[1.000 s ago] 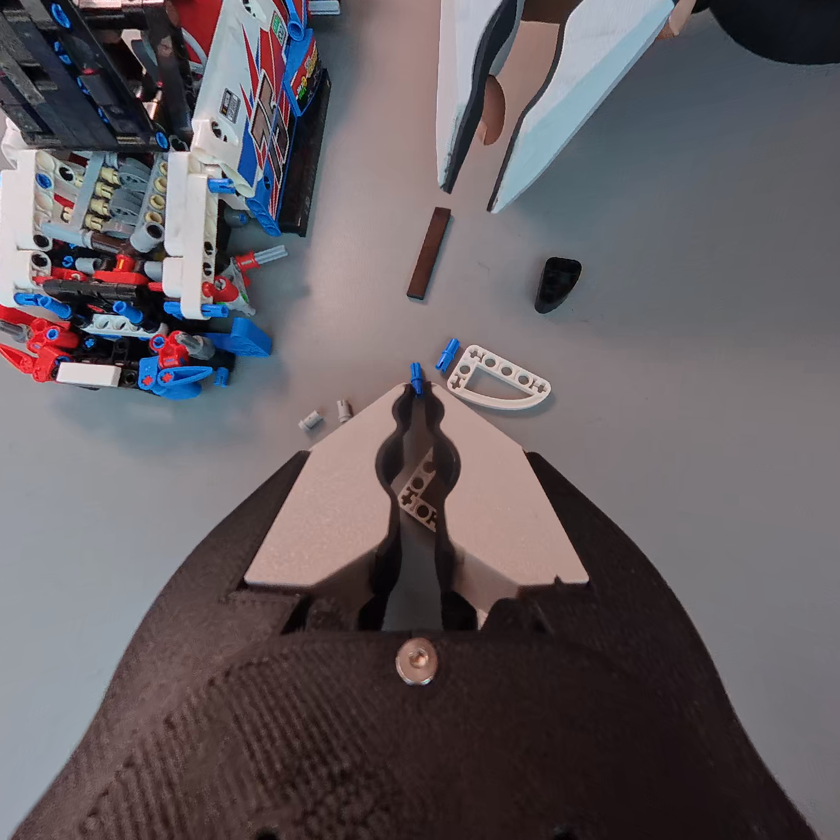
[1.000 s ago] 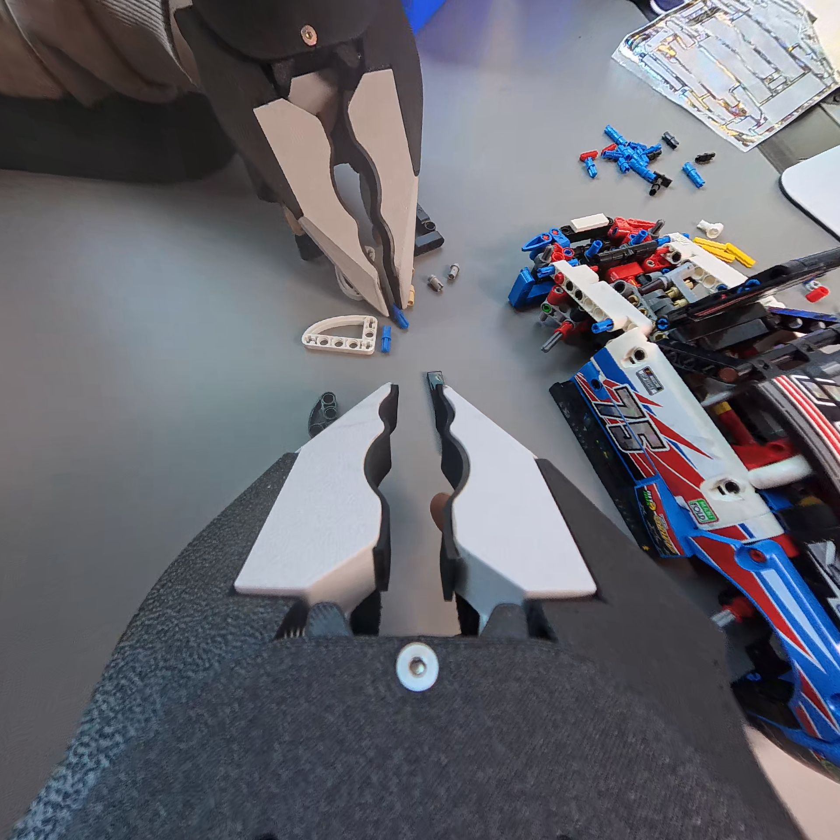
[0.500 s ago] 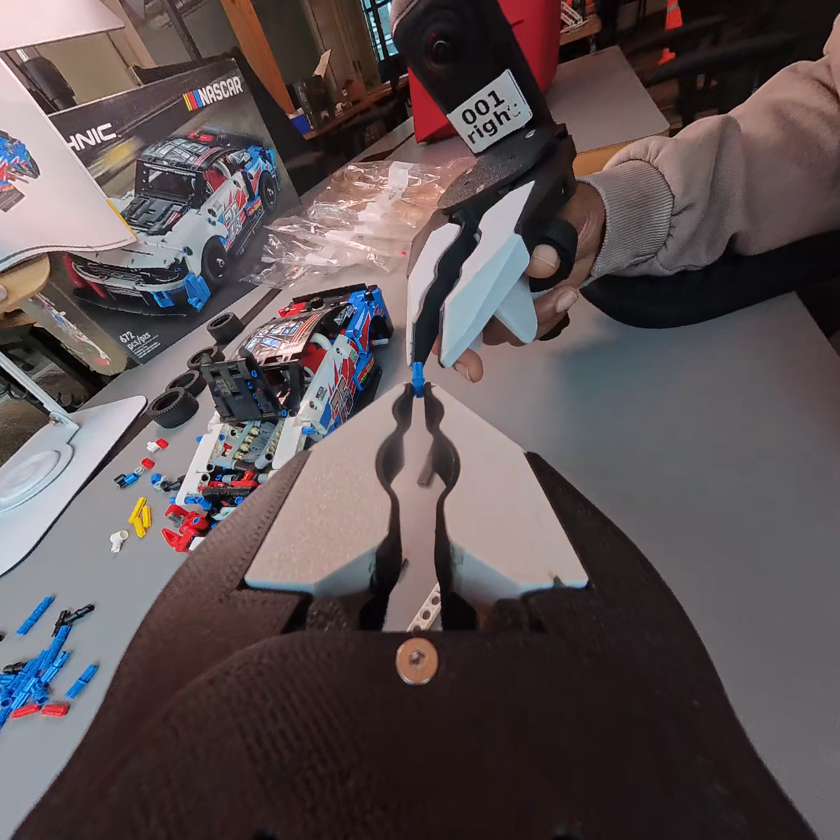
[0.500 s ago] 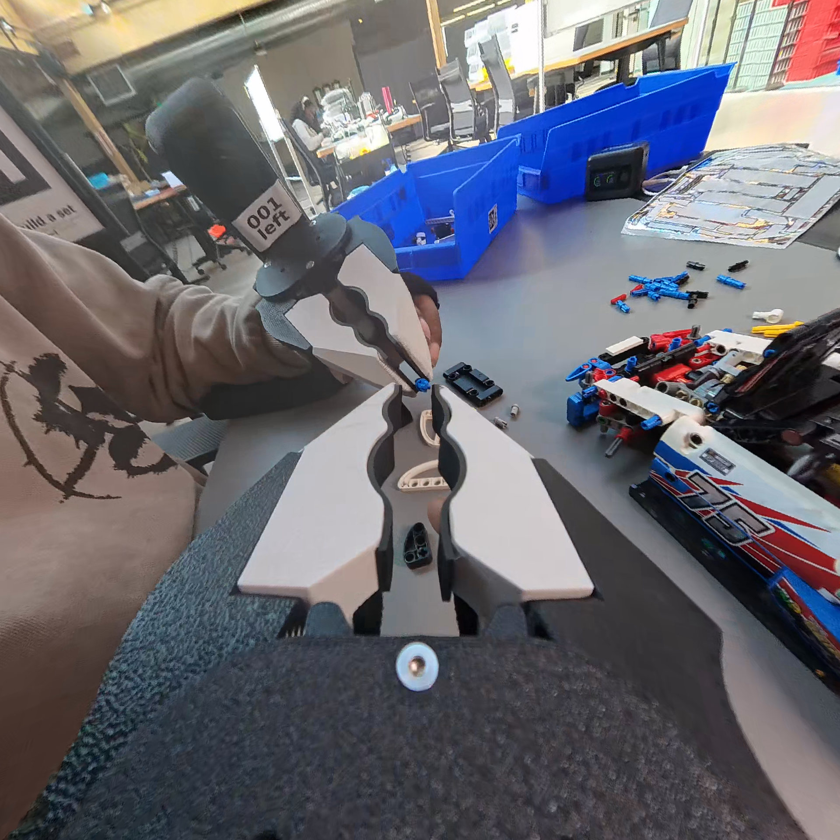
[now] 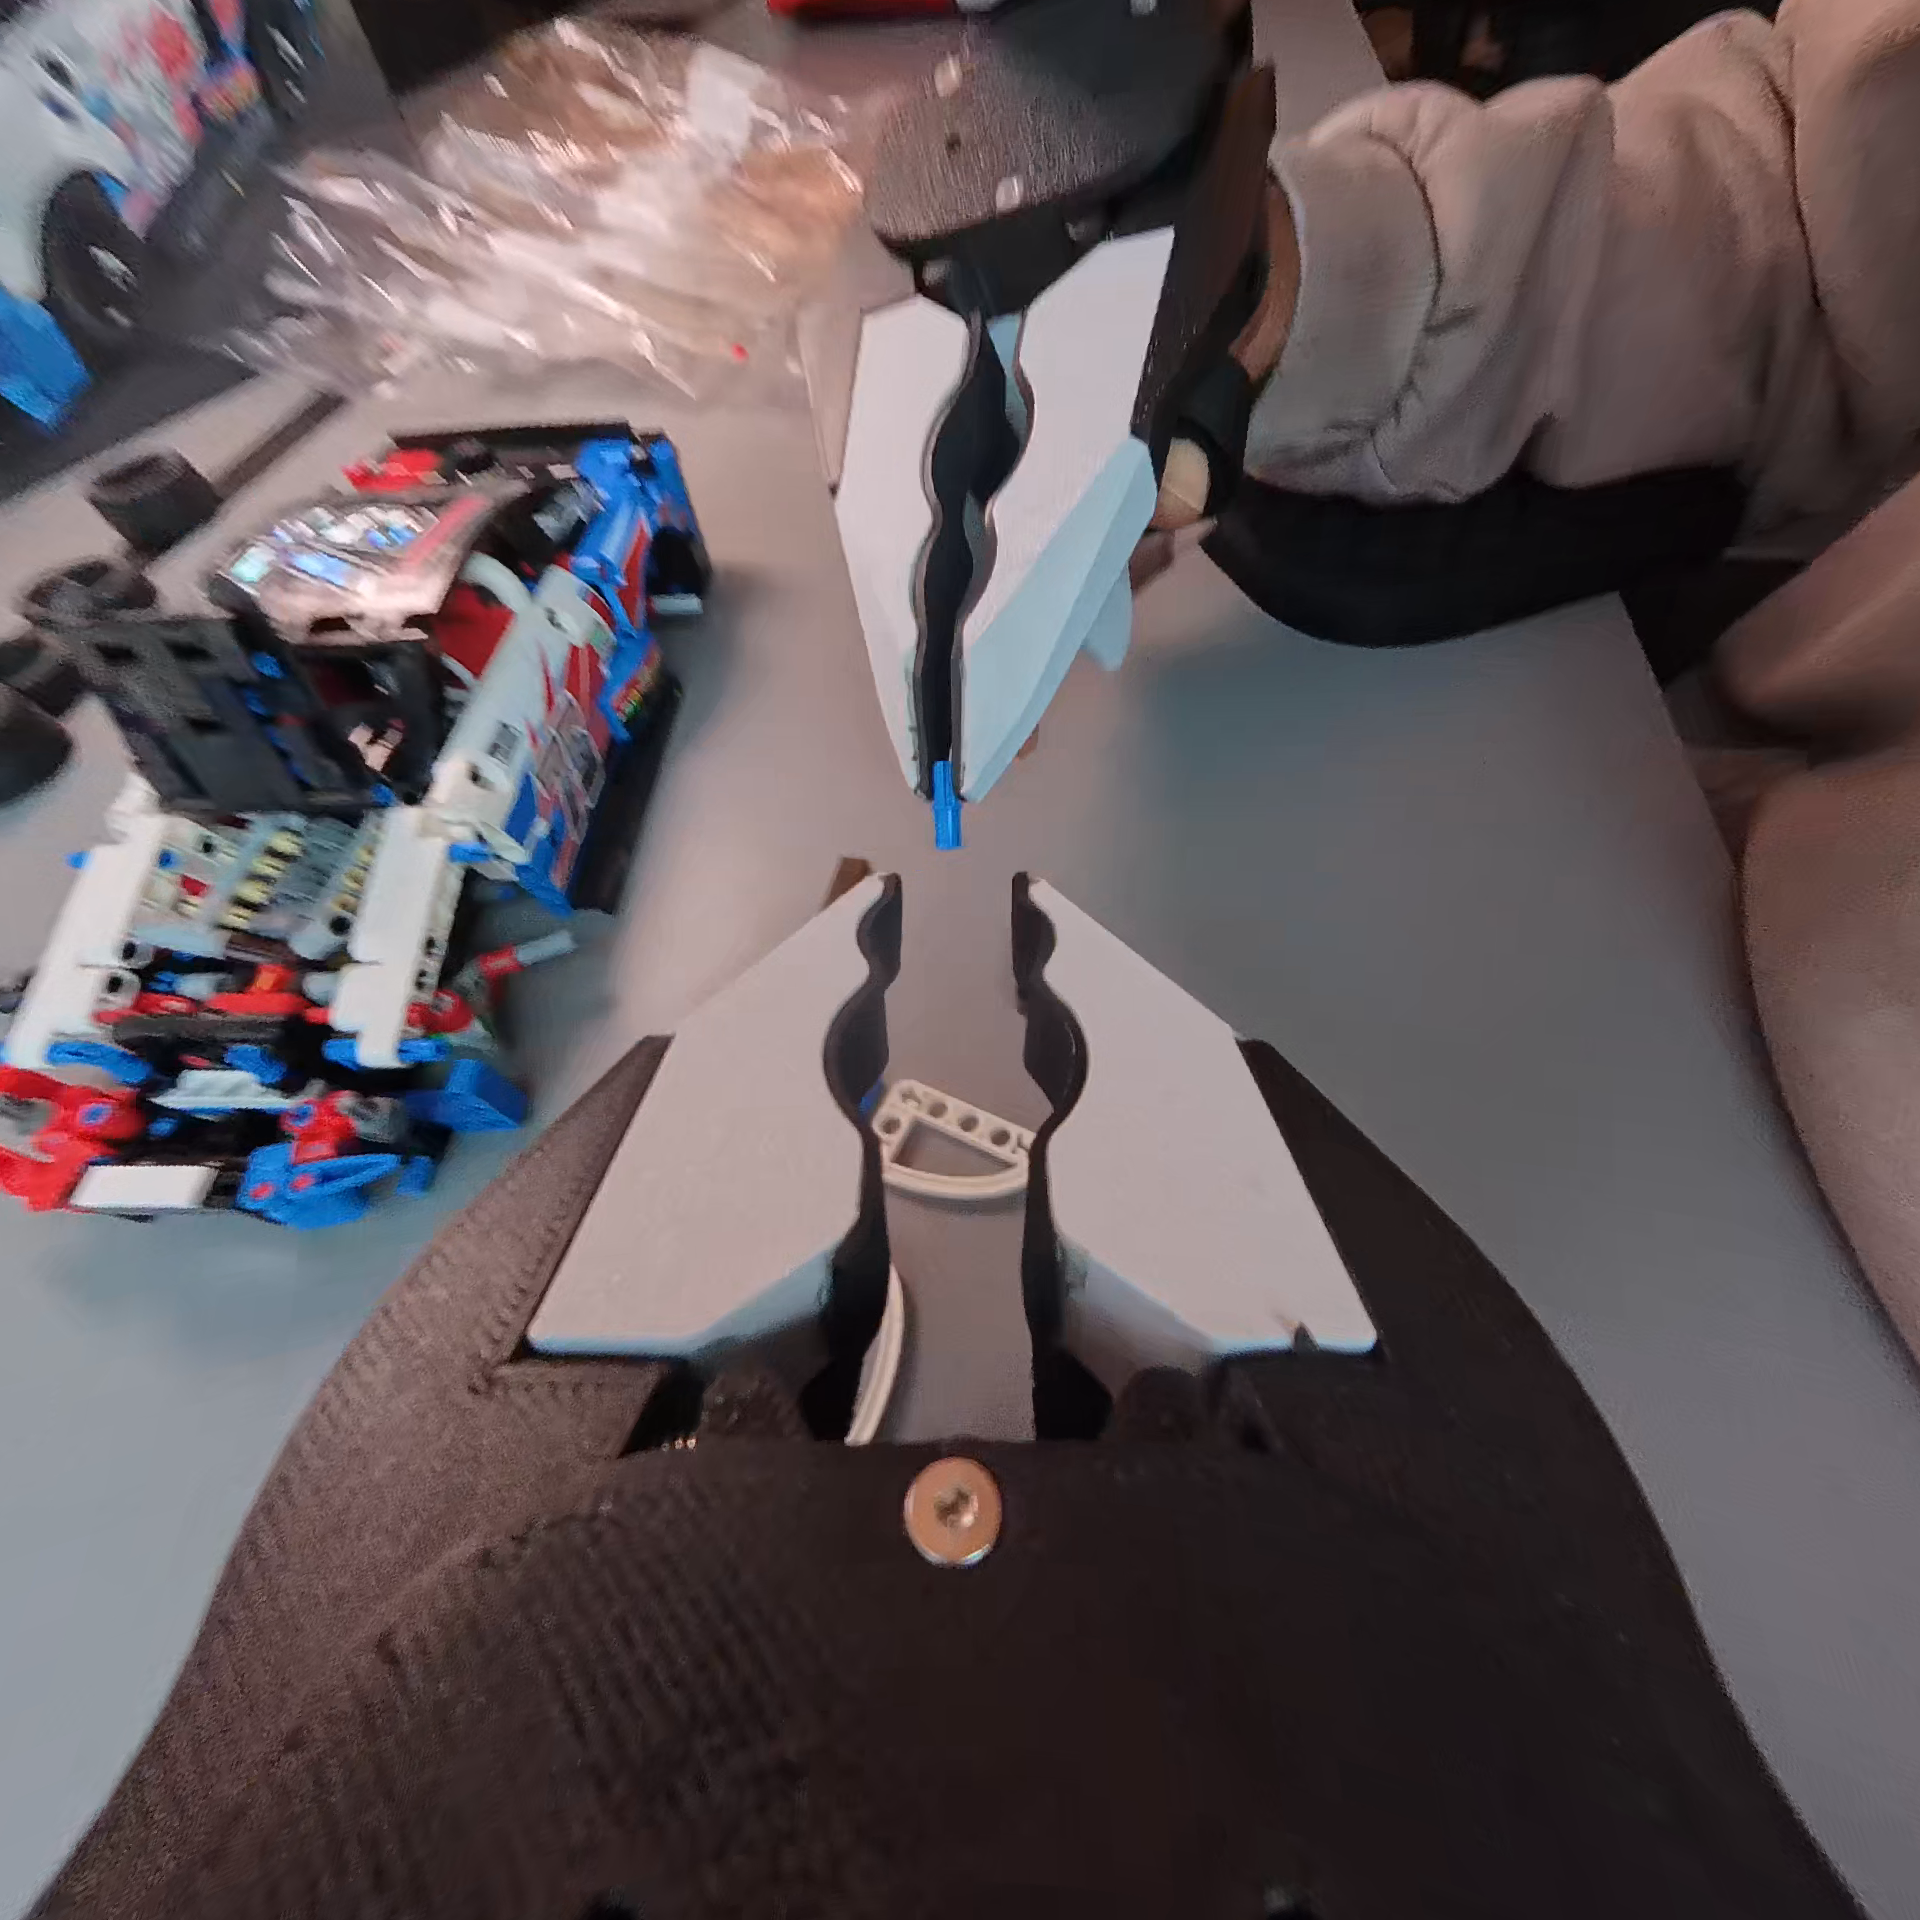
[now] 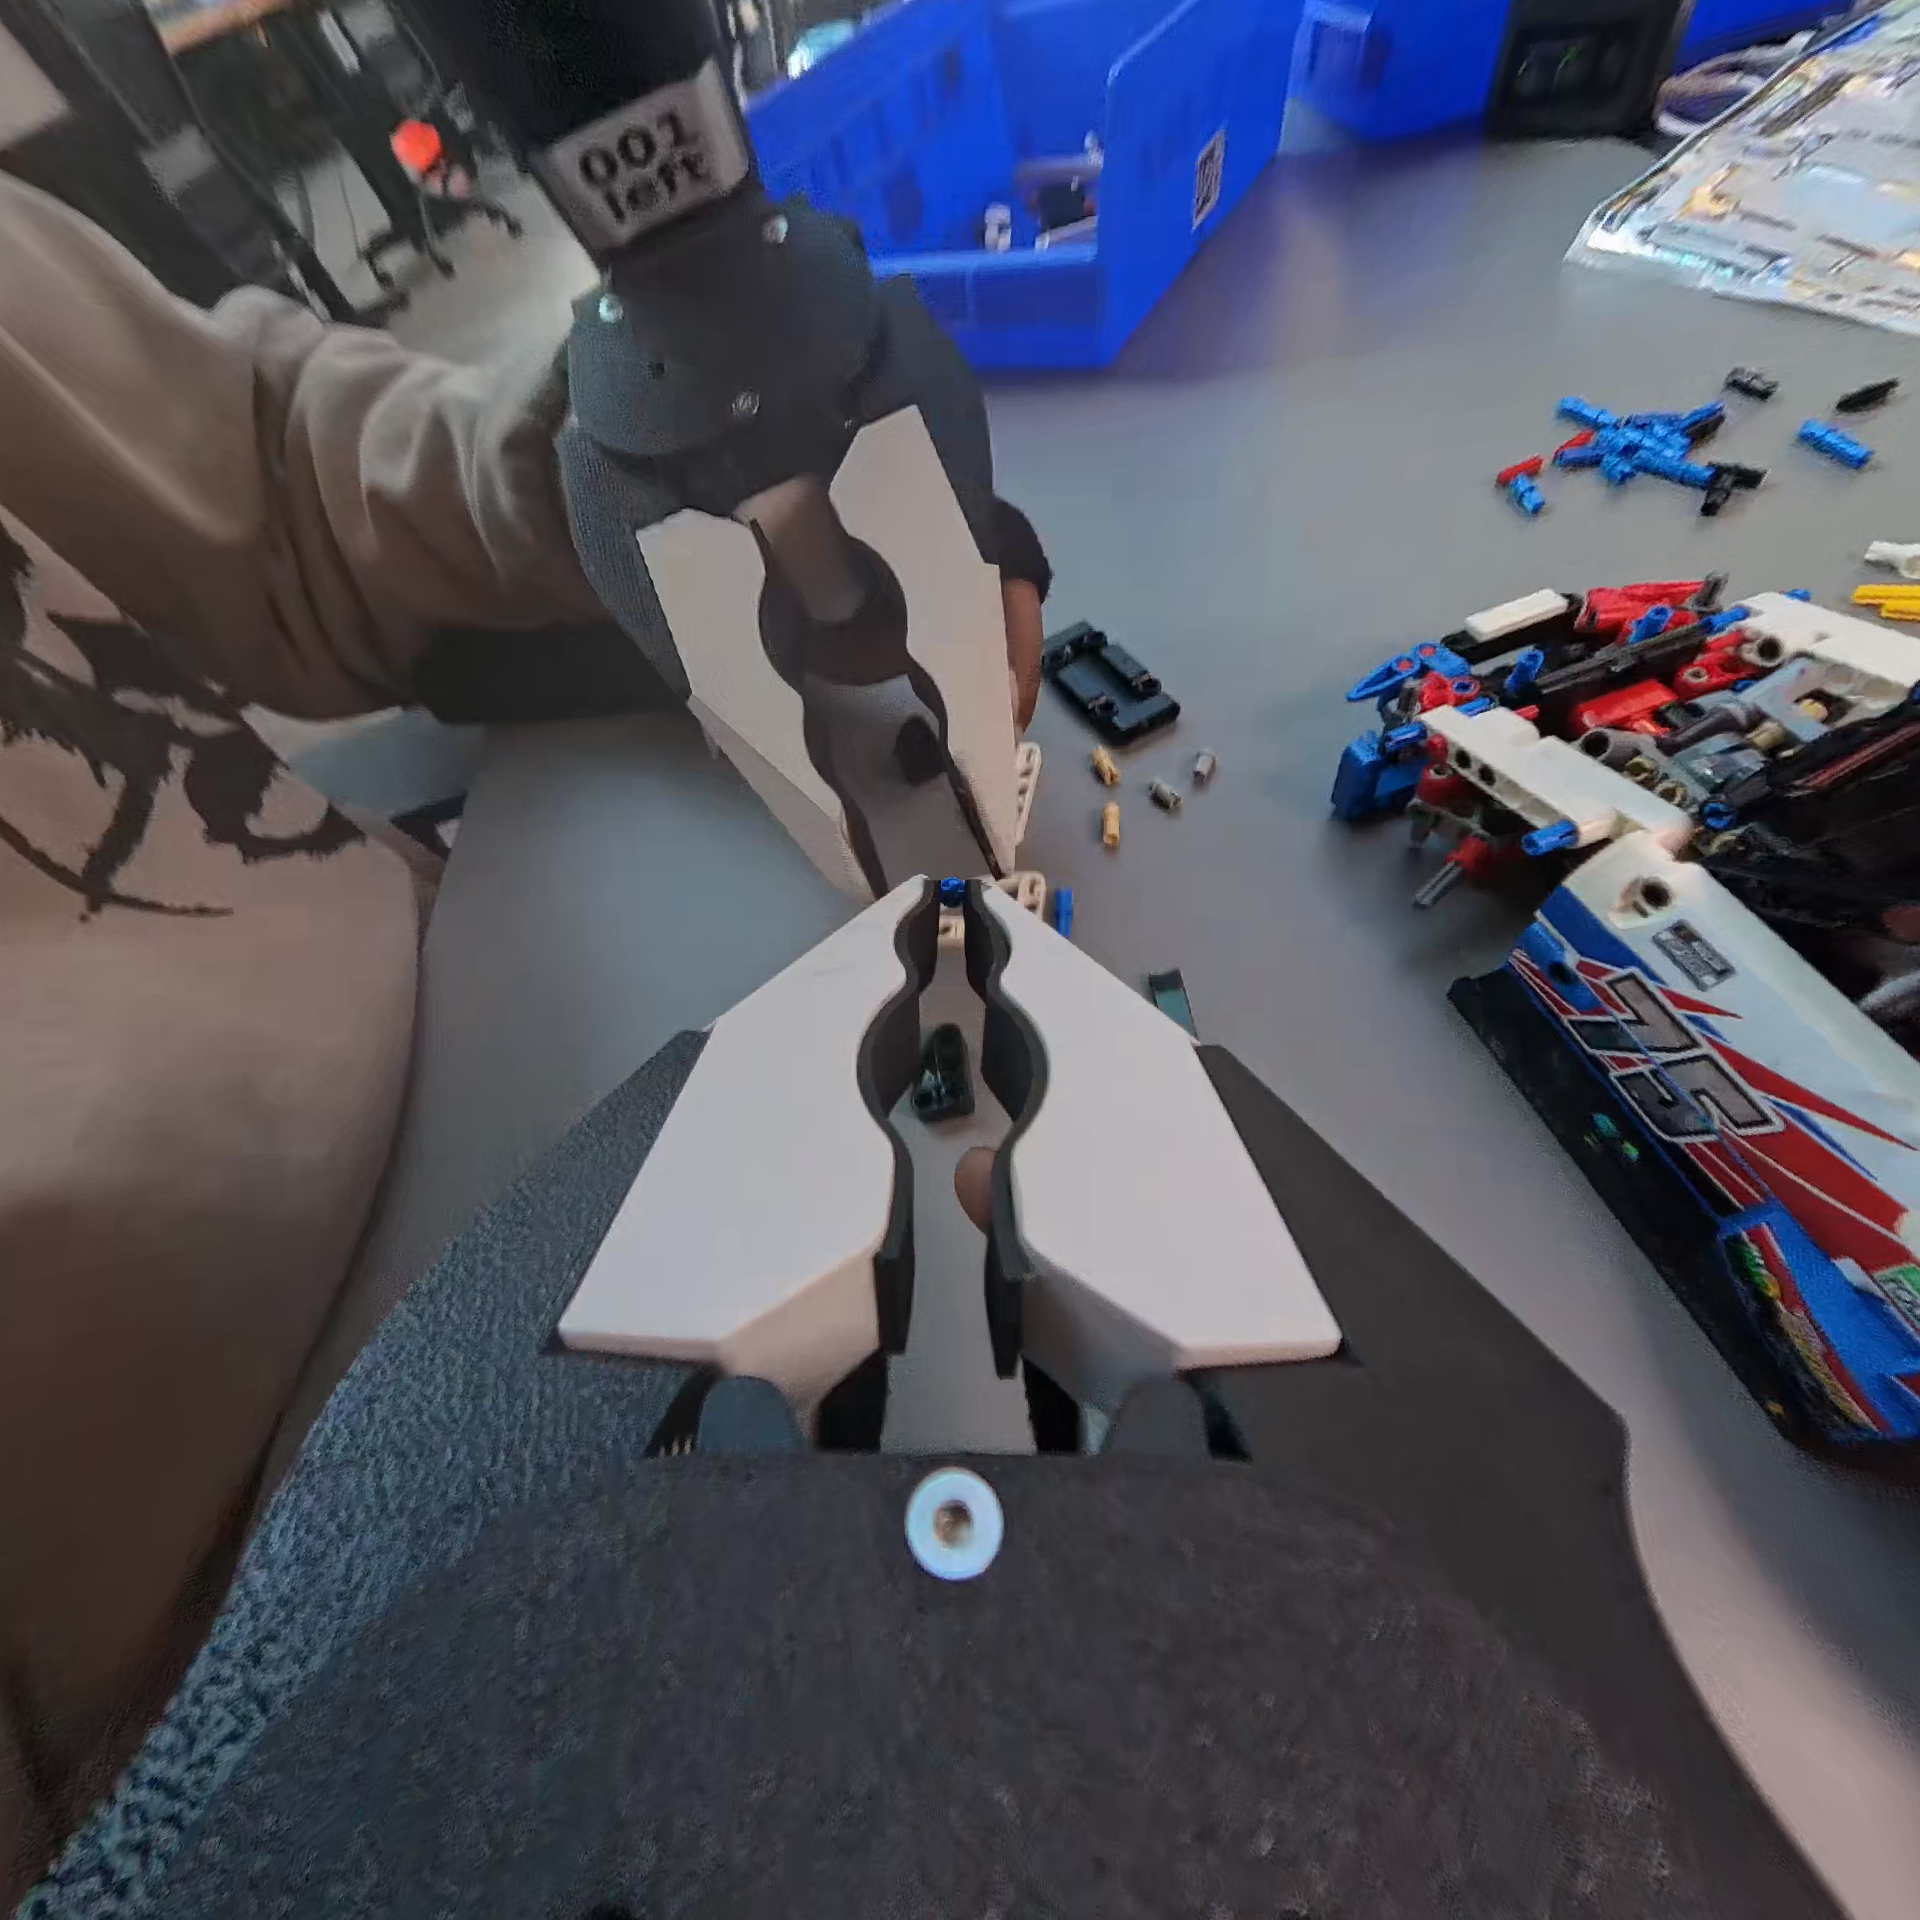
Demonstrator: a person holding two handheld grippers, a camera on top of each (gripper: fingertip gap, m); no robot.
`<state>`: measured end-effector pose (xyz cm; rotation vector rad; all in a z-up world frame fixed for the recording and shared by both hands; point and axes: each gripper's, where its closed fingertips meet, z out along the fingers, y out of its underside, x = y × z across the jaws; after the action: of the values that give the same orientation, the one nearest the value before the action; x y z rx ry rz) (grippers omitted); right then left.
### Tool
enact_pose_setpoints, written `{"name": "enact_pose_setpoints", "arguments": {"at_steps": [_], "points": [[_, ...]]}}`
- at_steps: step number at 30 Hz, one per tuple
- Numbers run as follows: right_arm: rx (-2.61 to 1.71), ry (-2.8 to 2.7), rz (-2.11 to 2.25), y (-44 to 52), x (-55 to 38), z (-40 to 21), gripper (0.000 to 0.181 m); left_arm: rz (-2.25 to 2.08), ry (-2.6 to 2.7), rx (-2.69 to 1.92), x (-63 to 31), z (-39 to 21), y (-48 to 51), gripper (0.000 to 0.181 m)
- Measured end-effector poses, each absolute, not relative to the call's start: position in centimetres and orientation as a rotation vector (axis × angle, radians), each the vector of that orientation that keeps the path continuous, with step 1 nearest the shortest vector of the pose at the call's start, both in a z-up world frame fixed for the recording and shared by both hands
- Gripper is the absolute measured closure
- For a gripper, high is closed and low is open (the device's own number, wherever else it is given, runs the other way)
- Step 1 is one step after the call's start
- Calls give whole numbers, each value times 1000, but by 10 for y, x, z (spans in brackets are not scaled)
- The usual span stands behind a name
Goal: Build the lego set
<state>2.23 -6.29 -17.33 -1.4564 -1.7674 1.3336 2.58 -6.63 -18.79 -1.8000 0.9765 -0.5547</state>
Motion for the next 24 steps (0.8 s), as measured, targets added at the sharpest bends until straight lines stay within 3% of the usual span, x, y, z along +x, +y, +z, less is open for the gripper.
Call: {"name": "enact_pose_setpoints", "arguments": {"at_steps": [8,24], "points": [[-1419,-2128,1033,-79,48,-214,180,-460,1208,-1985,38,-236,-79,159],[-1441,-2195,903,-77,50,-234,180,-372,1227,-1974,45,-238,-77,178]]}}
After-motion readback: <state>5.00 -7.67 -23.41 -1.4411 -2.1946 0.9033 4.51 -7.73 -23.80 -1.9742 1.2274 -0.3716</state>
